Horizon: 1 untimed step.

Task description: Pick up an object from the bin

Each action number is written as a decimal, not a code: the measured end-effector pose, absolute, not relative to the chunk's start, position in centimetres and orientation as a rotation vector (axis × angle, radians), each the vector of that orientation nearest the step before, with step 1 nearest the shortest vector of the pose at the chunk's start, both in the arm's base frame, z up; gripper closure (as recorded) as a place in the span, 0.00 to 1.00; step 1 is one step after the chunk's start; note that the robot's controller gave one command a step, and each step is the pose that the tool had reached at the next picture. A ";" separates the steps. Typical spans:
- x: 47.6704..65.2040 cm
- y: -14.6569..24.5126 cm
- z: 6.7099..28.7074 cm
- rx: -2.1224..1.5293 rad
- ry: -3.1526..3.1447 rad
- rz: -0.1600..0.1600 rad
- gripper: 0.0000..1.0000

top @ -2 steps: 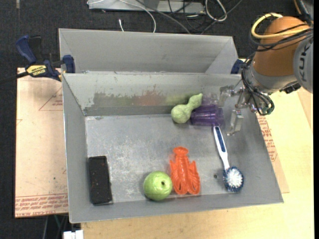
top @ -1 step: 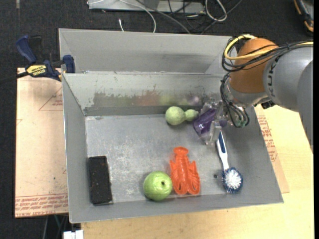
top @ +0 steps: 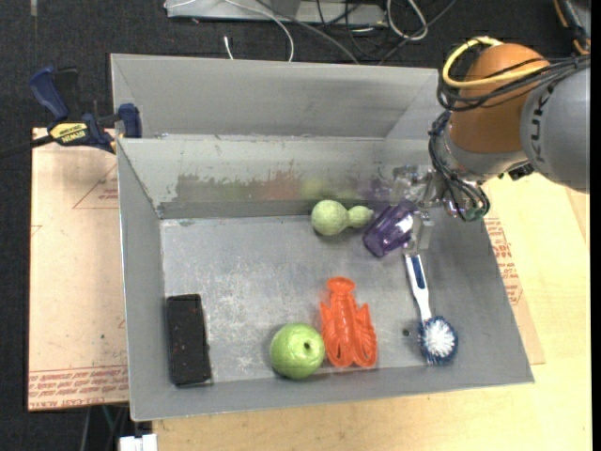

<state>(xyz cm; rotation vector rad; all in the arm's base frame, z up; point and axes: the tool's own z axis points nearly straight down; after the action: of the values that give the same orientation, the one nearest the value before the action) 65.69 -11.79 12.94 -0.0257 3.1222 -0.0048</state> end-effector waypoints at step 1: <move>65.7 -10.7 10.0 -0.464 3.104 0.004 0.00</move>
Offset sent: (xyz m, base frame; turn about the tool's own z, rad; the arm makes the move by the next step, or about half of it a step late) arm 0.0000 -0.0022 -0.0594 0.0476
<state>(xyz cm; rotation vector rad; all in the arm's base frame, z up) 65.74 -10.73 9.97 -0.4639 3.1037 0.0038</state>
